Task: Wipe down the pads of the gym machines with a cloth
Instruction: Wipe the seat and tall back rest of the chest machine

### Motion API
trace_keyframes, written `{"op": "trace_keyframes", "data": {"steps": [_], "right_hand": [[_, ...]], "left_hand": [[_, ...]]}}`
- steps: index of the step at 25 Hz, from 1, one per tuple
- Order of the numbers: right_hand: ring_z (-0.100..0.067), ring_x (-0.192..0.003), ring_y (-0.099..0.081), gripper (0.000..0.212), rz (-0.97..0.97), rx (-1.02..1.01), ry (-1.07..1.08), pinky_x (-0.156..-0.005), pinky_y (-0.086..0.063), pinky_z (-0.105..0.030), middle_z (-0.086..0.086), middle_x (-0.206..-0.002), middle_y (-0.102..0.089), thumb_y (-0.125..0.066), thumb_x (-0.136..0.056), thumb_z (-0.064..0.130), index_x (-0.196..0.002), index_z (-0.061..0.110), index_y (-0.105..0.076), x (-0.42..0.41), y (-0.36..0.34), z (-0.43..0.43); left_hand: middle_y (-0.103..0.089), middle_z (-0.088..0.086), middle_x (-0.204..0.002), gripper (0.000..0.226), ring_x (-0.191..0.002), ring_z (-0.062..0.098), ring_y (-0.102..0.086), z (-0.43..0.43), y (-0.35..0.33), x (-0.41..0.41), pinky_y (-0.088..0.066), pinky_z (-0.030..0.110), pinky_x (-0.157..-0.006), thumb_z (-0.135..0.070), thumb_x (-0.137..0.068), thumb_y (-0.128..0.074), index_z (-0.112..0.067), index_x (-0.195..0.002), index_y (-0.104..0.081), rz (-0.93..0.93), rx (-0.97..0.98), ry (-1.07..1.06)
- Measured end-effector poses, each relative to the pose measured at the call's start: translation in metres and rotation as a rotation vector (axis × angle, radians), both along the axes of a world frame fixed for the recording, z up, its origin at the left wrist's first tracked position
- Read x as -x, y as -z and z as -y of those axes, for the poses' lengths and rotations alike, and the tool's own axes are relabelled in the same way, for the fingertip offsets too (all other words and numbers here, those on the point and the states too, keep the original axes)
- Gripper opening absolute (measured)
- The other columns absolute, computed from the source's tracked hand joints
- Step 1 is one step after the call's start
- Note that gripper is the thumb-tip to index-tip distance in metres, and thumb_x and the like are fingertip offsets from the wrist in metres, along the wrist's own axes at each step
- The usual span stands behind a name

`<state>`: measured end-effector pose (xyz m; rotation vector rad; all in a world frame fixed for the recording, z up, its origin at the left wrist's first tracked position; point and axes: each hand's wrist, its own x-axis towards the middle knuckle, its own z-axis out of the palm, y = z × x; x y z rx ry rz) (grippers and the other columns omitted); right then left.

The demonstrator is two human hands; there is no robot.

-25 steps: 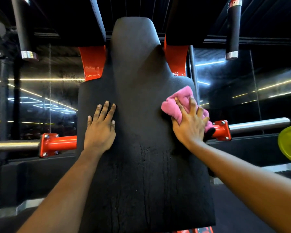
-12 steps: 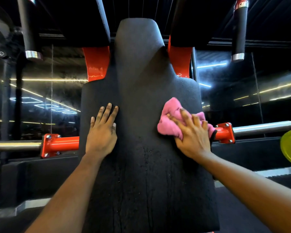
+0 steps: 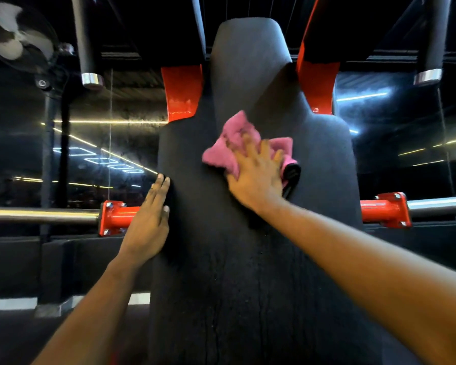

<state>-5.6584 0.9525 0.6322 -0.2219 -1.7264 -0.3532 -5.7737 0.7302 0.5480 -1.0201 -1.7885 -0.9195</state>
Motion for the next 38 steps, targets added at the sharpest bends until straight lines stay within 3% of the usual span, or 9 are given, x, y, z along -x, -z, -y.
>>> {"op": "trace_keyframes", "data": {"steps": [3,7,10,17,20,22,28,30,38], "right_hand": [[-0.035,-0.135,-0.031,0.076,0.175,-0.216,-0.046,-0.098,-0.027,-0.052,-0.001,-0.165,-0.026,-0.054,-0.084,0.046,-0.156,0.039,-0.033,0.007,0.059,0.016],[-0.038,-0.137,-0.039,0.074,0.267,-0.246,-0.033,-0.097,-0.027,-0.052,0.000,-0.166,-0.027,-0.051,-0.081,0.044,-0.153,0.045,-0.035,-0.010,0.065,-0.018],[-0.034,-0.135,-0.037,0.073,0.202,-0.125,-0.002,-0.099,-0.032,-0.055,0.001,-0.163,-0.031,-0.055,-0.079,0.042,-0.150,0.047,-0.041,-0.037,0.056,-0.054],[-0.033,-0.125,-0.036,0.064,-0.044,0.160,0.098,-0.094,-0.036,-0.053,-0.001,-0.160,-0.032,-0.060,-0.085,0.043,-0.147,0.043,-0.045,-0.090,0.061,-0.123],[-0.036,-0.129,-0.037,0.061,-0.154,0.366,0.072,-0.099,-0.034,-0.058,0.000,-0.161,-0.029,-0.058,-0.088,0.044,-0.147,0.045,-0.043,-0.080,0.065,-0.106],[-0.037,-0.128,-0.039,0.062,-0.180,0.426,0.046,-0.099,-0.032,-0.057,0.000,-0.162,-0.029,-0.057,-0.087,0.044,-0.147,0.045,-0.043,-0.061,0.065,-0.075],[-0.037,-0.137,-0.033,0.069,0.177,-0.096,-0.051,-0.096,-0.035,-0.054,0.001,-0.162,-0.032,-0.057,-0.082,0.040,-0.149,0.042,-0.044,-0.023,0.098,-0.021],[-0.033,-0.140,-0.032,0.071,0.203,-0.129,-0.039,-0.098,-0.033,-0.054,0.003,-0.164,-0.028,-0.056,-0.081,0.039,-0.150,0.046,-0.041,-0.033,0.100,-0.038],[-0.035,-0.128,-0.036,0.067,-0.086,0.366,0.084,-0.098,-0.035,-0.057,0.001,-0.161,-0.027,-0.059,-0.087,0.045,-0.151,0.049,-0.036,-0.097,0.093,-0.127]], "left_hand": [[-0.012,-0.001,-0.166,0.058,-0.153,0.017,-0.012,-0.004,0.003,-0.003,-0.016,0.036,-0.125,-0.005,-0.104,-0.040,-0.014,-0.158,-0.022,0.014,-0.023,-0.011],[-0.013,0.001,-0.167,0.062,-0.154,0.019,-0.012,-0.014,0.006,-0.016,-0.016,0.043,-0.124,-0.002,-0.100,-0.039,-0.013,-0.158,-0.022,0.057,-0.036,-0.132],[-0.017,-0.002,-0.166,0.061,-0.154,0.018,-0.011,-0.029,0.008,-0.032,-0.012,0.043,-0.125,-0.003,-0.098,-0.043,-0.015,-0.156,-0.027,-0.019,-0.035,-0.235],[-0.018,-0.008,-0.165,0.059,-0.153,0.014,-0.010,-0.053,0.003,-0.045,-0.017,0.033,-0.123,-0.007,-0.101,-0.043,-0.021,-0.156,-0.030,-0.091,0.065,-0.149],[-0.017,-0.012,-0.164,0.057,-0.152,0.007,-0.010,-0.036,-0.002,-0.038,-0.014,0.026,-0.122,-0.007,-0.102,-0.042,-0.022,-0.156,-0.030,-0.087,0.144,-0.095],[-0.018,-0.011,-0.164,0.057,-0.152,0.007,-0.012,-0.022,-0.001,-0.036,-0.015,0.031,-0.123,-0.007,-0.102,-0.041,-0.020,-0.156,-0.030,-0.077,0.172,-0.097],[-0.021,-0.002,-0.165,0.059,-0.152,0.017,-0.017,-0.019,0.004,-0.043,-0.016,0.041,-0.124,-0.003,-0.099,-0.042,-0.015,-0.155,-0.031,-0.014,0.115,-0.179],[-0.021,-0.001,-0.165,0.059,-0.153,0.019,-0.017,-0.036,0.003,-0.051,-0.015,0.044,-0.124,-0.003,-0.098,-0.044,-0.015,-0.155,-0.033,-0.059,0.092,-0.209],[-0.007,-0.005,-0.167,0.058,-0.154,0.012,-0.002,-0.098,-0.011,-0.078,-0.007,0.042,-0.126,-0.016,-0.104,-0.037,-0.024,-0.159,-0.019,-0.150,0.130,-0.186]]}}
